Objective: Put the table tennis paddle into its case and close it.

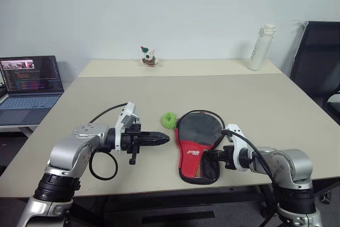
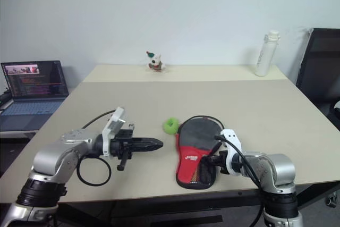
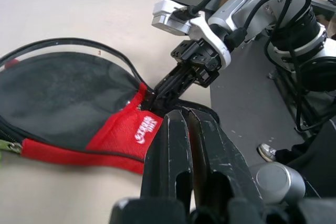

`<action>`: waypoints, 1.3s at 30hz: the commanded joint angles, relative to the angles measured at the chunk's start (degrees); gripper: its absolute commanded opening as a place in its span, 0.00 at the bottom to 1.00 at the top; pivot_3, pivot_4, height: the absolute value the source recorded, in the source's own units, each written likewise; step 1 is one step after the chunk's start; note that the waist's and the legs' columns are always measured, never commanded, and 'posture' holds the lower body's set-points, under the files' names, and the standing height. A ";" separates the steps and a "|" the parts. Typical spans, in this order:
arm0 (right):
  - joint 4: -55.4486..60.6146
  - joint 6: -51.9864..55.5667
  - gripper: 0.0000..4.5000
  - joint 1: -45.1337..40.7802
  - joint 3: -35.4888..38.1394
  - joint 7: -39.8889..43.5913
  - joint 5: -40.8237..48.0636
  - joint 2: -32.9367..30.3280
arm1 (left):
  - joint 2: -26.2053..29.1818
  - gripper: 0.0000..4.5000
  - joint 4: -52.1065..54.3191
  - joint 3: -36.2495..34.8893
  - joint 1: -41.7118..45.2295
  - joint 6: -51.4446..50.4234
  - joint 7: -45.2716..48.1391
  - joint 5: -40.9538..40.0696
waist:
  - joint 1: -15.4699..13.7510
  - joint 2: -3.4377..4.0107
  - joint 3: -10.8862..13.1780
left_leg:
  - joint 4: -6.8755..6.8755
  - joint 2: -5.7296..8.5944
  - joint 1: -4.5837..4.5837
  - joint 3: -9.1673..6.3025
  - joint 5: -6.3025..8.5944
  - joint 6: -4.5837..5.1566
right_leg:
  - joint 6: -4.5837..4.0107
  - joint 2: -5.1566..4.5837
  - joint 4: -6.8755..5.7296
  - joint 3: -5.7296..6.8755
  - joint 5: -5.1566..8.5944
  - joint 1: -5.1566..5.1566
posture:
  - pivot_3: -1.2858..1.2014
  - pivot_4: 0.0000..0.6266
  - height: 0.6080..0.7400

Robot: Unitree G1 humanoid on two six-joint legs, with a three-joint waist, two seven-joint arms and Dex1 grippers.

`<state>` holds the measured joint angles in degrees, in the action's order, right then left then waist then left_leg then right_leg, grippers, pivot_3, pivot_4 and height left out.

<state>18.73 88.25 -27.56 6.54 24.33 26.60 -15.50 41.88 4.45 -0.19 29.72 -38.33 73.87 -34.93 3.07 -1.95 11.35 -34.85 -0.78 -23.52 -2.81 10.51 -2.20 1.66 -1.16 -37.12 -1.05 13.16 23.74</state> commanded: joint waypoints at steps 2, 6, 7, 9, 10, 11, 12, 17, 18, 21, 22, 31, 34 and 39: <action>0.85 -0.90 0.01 0.73 -1.75 2.77 2.21 -4.49 | 0.68 0.04 3.02 0.08 0.02 0.25 0.34 -0.70 | -0.10 0.00 0.00 | -0.01 0.01 -0.04 -0.02 0.00 0.00 | 0.00 -0.01 0.03 0.02 0.00 0.00 | 0.52 0.24 1.00; -1.87 -3.42 0.01 0.32 -2.73 3.79 2.10 -8.26 | 0.66 0.04 3.59 0.04 -0.55 0.08 0.04 -0.70 | -0.17 0.00 0.00 | -0.02 0.02 -0.08 -0.03 0.00 0.00 | 0.01 -0.01 0.06 0.04 0.00 0.01 | 0.52 0.24 1.00; -2.58 -3.98 0.01 0.08 -2.91 4.09 2.16 -8.91 | 0.65 0.04 3.65 -0.01 -0.64 0.05 -0.07 -0.69 | -0.19 0.00 0.00 | -0.02 0.02 -0.08 -0.03 0.00 0.00 | 0.00 -0.01 0.06 0.05 0.00 0.01 | 0.52 0.24 1.00; -3.47 -4.61 0.01 -0.37 -3.16 4.40 2.34 -9.55 | 0.62 0.04 3.82 -0.15 -0.82 -0.01 -0.25 -0.71 | -0.21 0.00 0.00 | -0.03 0.02 -0.09 -0.04 0.00 0.00 | 0.01 -0.01 0.06 0.05 0.00 0.01 | 0.52 0.24 1.00; -3.74 -4.76 0.01 -0.57 -3.25 4.44 2.43 -9.59 | 0.60 0.04 3.85 -0.17 -0.86 -0.01 -0.33 -0.71 | -0.22 0.00 0.00 | -0.03 0.02 -0.09 -0.04 0.00 0.00 | 0.01 -0.01 0.06 0.05 0.00 0.00 | 0.52 0.24 1.00; -3.84 -4.74 0.01 -0.73 -3.20 4.38 2.52 -9.38 | 0.58 0.04 3.86 -0.19 -0.90 0.00 -0.40 -0.71 | -0.23 -0.01 0.00 | -0.04 0.02 -0.09 -0.04 0.00 0.00 | 0.01 -0.01 0.06 0.05 0.00 0.00 | 0.52 0.24 1.00; -3.91 -4.45 0.01 -0.89 -2.97 4.11 2.60 -8.86 | 0.53 0.04 3.86 -0.16 -0.96 0.05 -0.50 -0.69 | -0.23 0.00 0.00 | -0.04 0.02 -0.09 -0.04 0.00 0.00 | 0.01 -0.01 0.06 0.05 0.00 0.00 | 0.52 0.24 1.00; -3.58 -1.70 0.01 -0.22 0.39 1.87 2.85 -5.54 | 0.30 0.04 4.20 -0.17 -1.38 0.07 -1.07 -0.80 | -0.21 -0.01 0.00 | -0.06 0.01 -0.10 -0.06 0.00 0.00 | 0.01 0.00 0.04 0.06 0.00 0.01 | 0.52 0.24 1.00; -3.34 -1.27 0.01 0.19 1.14 1.29 2.59 -5.30 | 0.22 0.04 4.26 -0.16 -1.48 0.10 -1.18 -0.78 | -0.22 -0.01 0.00 | -0.05 0.01 -0.10 -0.06 0.00 0.00 | 0.01 0.00 0.04 0.06 0.00 0.01 | 0.52 0.24 1.00; 0.11 0.96 0.17 1.57 3.03 0.57 3.11 -5.65 | -0.07 0.04 4.14 -0.22 -1.76 0.24 -1.71 -0.66 | -0.34 -0.01 0.00 | -0.06 0.02 -0.11 -0.07 0.00 0.00 | 0.01 0.00 0.03 0.06 0.00 0.01 | 0.52 0.24 1.00; 1.54 1.70 0.25 1.90 3.57 0.35 3.37 -5.68 | -0.15 0.04 4.07 -0.27 -1.80 0.28 -1.91 -0.65 | -0.43 -0.01 0.00 | -0.06 0.02 -0.12 -0.07 0.00 0.00 | 0.01 -0.01 0.04 0.07 0.00 0.01 | 0.52 0.24 1.00; 15.16 2.23 0.91 0.37 5.14 3.33 7.81 -11.40 | -0.71 0.04 2.25 -2.67 -2.61 0.32 -5.87 -0.74 | -0.68 0.00 0.00 | -0.06 0.01 -0.17 -0.09 0.00 0.00 | 0.01 -0.01 0.04 0.08 0.00 0.08 | 0.52 0.24 1.00; 15.53 -0.63 1.00 -3.92 6.28 7.23 11.13 -13.94 | -1.12 0.04 0.55 -3.76 -2.56 1.98 -8.60 0.64 | -0.60 0.01 0.01 | -0.08 0.01 -0.21 -0.07 0.00 0.00 | 0.01 -0.01 0.04 0.07 0.00 0.13 | 0.52 0.24 1.00; 6.43 -16.11 1.00 -7.20 -3.66 6.88 5.12 -12.53 | -3.21 0.04 -2.56 -4.30 -0.85 4.65 -14.06 3.22 | -0.84 -0.03 -0.02 | -0.08 0.00 -0.26 -0.12 0.00 0.01 | 0.01 0.01 0.07 0.13 0.00 0.13 | 0.52 0.24 1.00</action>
<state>29.24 78.87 -33.47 7.20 32.05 35.27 -28.91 39.40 2.15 -2.83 27.09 -35.50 61.86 -32.63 2.23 -1.98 11.33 -34.93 -0.78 -23.77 -2.89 10.51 -2.20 1.68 -1.15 -37.05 -0.95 13.16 23.87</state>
